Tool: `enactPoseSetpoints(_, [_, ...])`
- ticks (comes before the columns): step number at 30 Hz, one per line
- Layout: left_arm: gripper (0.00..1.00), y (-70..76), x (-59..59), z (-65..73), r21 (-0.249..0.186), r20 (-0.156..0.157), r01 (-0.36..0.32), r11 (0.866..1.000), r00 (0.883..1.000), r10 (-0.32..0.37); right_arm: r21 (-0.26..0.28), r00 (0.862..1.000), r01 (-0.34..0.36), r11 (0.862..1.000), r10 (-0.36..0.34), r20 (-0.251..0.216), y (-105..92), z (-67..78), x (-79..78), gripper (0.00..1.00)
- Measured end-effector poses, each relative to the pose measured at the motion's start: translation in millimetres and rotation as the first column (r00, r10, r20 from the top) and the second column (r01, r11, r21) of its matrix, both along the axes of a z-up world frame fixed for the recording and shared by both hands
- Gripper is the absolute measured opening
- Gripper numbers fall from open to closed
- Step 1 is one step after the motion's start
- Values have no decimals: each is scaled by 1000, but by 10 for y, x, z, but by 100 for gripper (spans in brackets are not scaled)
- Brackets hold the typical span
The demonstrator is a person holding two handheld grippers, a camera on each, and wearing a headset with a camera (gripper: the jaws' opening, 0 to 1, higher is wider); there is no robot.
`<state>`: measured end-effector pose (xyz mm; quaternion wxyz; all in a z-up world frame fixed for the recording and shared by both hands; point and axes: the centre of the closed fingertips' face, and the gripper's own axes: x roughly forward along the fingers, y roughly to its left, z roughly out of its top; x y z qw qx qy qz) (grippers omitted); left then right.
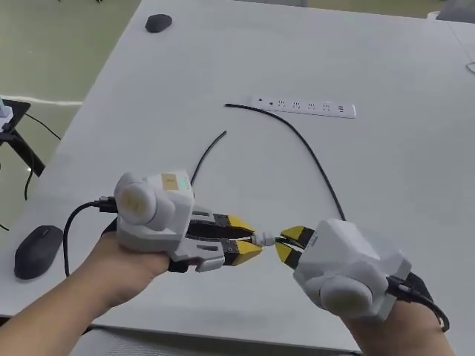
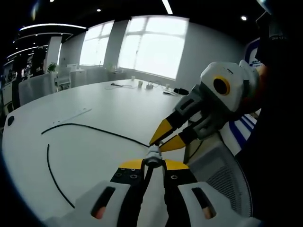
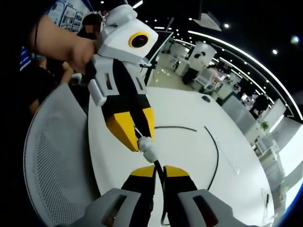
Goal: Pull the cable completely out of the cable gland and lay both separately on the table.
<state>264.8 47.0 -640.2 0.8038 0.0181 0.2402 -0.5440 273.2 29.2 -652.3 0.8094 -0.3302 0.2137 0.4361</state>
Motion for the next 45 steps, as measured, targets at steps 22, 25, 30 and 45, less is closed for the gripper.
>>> enactPoseSetpoints(22, [14,17,14,49,-10,18,-11,1000,1000,11,46,994,77,996,-73,-85,-130,-99,29,0])
enactPoseSetpoints(25, [14,24,7,40,-11,7,-14,1000,1000,14,45,990,102,994,-97,-103,-180,-140,36,0])
enactPoseSetpoints(30, [14,21,-10,49,-15,10,-15,1000,1000,16,42,981,154,987,-147,-127,-302,-229,67,0])
enactPoseSetpoints(45, [14,-35,-48,74,-41,9,-15,999,1000,15,59,897,369,928,-339,-284,-624,-525,112,0])
